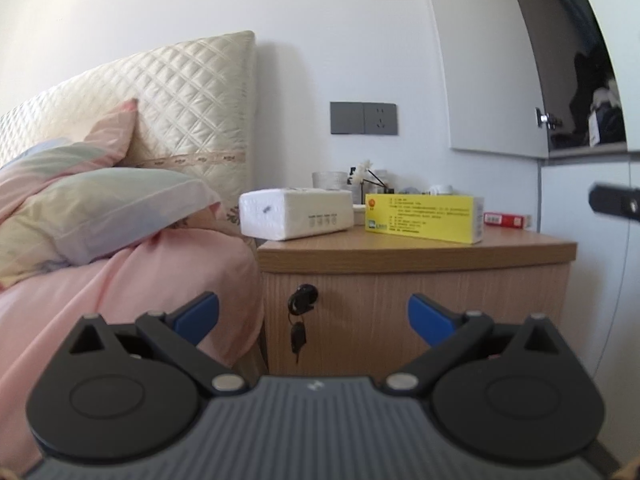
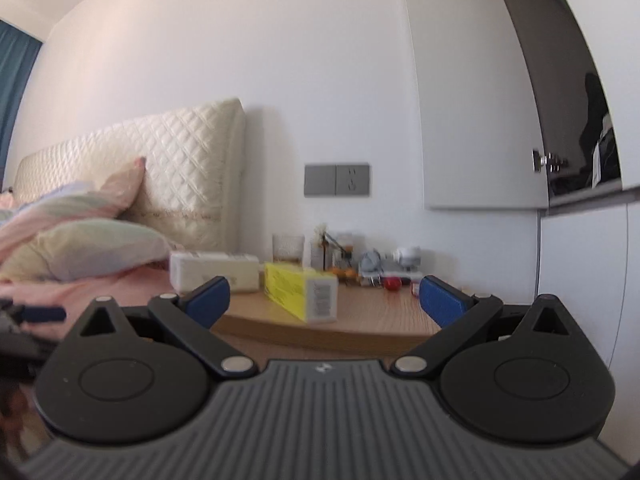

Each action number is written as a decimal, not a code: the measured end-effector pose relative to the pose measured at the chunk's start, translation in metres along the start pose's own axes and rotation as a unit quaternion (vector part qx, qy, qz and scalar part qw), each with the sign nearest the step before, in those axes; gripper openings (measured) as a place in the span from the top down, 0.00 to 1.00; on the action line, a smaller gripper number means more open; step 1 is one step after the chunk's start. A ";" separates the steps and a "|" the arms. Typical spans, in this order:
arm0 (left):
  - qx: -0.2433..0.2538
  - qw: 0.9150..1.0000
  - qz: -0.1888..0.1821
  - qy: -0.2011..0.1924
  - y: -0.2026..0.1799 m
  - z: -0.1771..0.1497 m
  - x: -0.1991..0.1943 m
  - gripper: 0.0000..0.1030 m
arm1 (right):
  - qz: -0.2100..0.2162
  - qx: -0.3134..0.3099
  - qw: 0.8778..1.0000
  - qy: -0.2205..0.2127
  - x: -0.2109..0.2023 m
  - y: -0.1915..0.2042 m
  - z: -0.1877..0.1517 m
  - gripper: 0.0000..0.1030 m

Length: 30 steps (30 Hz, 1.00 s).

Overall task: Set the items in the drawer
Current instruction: 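Bring the left gripper to the black key in the drawer lock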

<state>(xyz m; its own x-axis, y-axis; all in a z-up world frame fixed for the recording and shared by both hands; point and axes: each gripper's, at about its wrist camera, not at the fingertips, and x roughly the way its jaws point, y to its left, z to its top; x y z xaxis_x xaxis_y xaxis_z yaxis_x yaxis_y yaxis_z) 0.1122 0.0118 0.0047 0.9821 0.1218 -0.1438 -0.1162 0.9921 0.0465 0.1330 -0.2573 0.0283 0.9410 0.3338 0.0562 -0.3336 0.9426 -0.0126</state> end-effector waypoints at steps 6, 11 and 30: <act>0.031 0.999 -0.029 0.025 0.006 0.007 0.046 0.00 | 0.005 0.018 0.999 0.048 0.030 -0.031 -0.016 0.00; 0.033 0.998 -0.033 0.048 0.017 0.006 0.081 0.00 | 0.003 0.016 0.997 0.073 0.049 -0.048 -0.030 0.00; 0.049 0.989 -0.116 0.073 0.039 -0.023 0.152 0.00 | 0.008 0.013 0.993 0.116 0.097 -0.080 -0.097 0.00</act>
<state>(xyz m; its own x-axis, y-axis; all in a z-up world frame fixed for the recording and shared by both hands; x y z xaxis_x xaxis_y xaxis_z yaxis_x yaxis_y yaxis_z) 0.2537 0.0694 -0.0383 0.9481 -0.0993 -0.3022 0.1323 0.9870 0.0908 0.2560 -0.2995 -0.0624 0.9226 0.3437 -0.1753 -0.3467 0.9379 0.0143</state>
